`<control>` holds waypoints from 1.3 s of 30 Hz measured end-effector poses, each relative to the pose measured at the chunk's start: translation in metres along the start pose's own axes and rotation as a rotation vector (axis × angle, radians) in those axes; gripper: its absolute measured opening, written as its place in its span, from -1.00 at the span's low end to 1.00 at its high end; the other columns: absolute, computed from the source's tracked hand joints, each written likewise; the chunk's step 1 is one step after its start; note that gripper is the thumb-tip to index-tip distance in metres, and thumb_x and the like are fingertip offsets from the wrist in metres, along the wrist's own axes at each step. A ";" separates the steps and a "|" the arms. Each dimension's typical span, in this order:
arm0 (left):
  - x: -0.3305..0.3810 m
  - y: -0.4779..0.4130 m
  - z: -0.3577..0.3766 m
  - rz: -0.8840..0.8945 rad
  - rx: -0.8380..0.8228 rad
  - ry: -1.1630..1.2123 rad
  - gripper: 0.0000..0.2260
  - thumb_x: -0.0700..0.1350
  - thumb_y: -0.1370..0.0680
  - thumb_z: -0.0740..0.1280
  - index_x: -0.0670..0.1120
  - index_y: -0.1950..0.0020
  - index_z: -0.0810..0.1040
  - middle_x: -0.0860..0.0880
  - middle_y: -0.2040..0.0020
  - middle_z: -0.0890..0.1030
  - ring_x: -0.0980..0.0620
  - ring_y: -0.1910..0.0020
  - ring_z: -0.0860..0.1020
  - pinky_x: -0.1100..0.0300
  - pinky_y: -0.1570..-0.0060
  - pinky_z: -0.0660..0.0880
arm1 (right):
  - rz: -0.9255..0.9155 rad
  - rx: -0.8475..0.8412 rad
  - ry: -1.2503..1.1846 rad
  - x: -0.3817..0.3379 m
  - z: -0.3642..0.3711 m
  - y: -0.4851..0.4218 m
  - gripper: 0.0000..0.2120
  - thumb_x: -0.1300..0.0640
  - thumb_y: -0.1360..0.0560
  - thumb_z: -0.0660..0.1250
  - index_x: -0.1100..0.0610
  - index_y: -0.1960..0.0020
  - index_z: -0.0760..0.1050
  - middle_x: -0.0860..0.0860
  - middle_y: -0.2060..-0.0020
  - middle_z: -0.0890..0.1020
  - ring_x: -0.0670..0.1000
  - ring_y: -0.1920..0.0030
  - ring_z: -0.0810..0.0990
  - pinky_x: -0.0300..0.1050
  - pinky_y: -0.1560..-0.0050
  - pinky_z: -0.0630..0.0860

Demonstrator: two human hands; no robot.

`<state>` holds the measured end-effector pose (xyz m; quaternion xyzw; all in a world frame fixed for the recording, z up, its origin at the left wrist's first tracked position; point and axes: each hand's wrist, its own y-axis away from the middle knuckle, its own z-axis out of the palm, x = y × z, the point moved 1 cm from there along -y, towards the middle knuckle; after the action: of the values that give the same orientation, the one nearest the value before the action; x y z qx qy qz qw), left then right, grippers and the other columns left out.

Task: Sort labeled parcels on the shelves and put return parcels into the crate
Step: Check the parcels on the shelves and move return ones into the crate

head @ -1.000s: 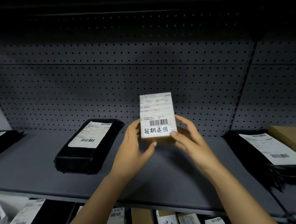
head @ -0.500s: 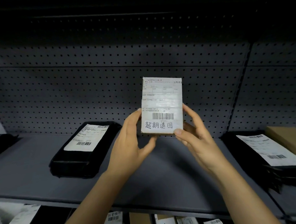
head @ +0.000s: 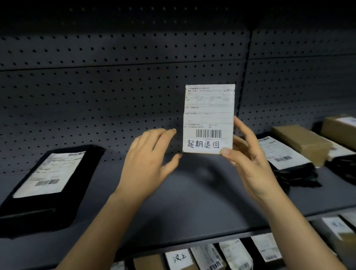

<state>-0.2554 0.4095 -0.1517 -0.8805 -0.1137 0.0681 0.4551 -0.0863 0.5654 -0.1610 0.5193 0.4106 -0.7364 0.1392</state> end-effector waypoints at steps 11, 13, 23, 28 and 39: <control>0.113 -0.052 0.054 0.165 -0.060 0.238 -0.62 -0.06 -0.49 0.42 -0.12 -0.28 0.50 -0.06 -0.13 0.54 -0.04 -0.10 0.45 0.11 -0.12 0.32 | -0.078 0.283 0.102 -0.045 -0.114 0.052 -0.28 0.08 -0.33 0.47 -0.13 -0.44 0.33 0.10 -0.28 0.57 0.08 -0.35 0.48 0.14 -0.38 0.38; 0.145 -0.060 0.061 0.204 -0.079 0.289 -0.61 -0.06 -0.47 0.44 -0.11 -0.26 0.51 -0.05 -0.12 0.54 -0.04 -0.09 0.45 0.10 -0.10 0.35 | -0.084 0.346 0.119 -0.057 -0.141 0.071 -0.26 0.07 -0.31 0.51 -0.13 -0.44 0.33 0.12 -0.27 0.57 0.11 -0.33 0.50 0.08 -0.32 0.44; 0.362 -0.078 0.089 0.447 -0.095 0.574 -0.67 -0.01 -0.52 0.34 -0.11 -0.24 0.49 -0.05 -0.10 0.53 -0.05 -0.08 0.46 0.08 -0.06 0.39 | -0.081 0.675 0.328 -0.139 -0.291 0.210 -0.30 0.09 -0.36 0.44 -0.13 -0.46 0.30 0.08 -0.22 0.60 0.04 -0.23 0.58 -0.20 -0.03 0.56; 0.491 -0.070 0.097 0.522 -0.139 0.688 -0.65 -0.03 -0.49 0.38 -0.10 -0.24 0.50 -0.04 -0.12 0.53 -0.04 -0.11 0.47 0.03 -0.08 0.43 | -0.091 0.838 0.386 -0.180 -0.370 0.291 -0.28 0.03 -0.28 0.44 -0.16 -0.42 0.33 0.08 -0.21 0.61 0.04 -0.23 0.58 -0.10 -0.14 0.50; 0.709 -0.037 0.120 0.686 -0.239 0.852 -0.65 -0.09 -0.44 0.45 -0.10 -0.19 0.53 -0.02 -0.07 0.55 -0.04 -0.05 0.50 0.09 -0.02 0.39 | -0.031 1.121 0.402 -0.214 -0.503 0.431 -0.29 0.07 -0.24 0.41 -0.12 -0.39 0.37 -0.02 -0.20 0.62 0.01 -0.27 0.55 -0.14 -0.06 0.56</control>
<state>0.3967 0.7101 -0.2022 -0.8622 0.3663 -0.1630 0.3097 0.6035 0.6262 -0.2339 0.6369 -0.0149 -0.7300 -0.2474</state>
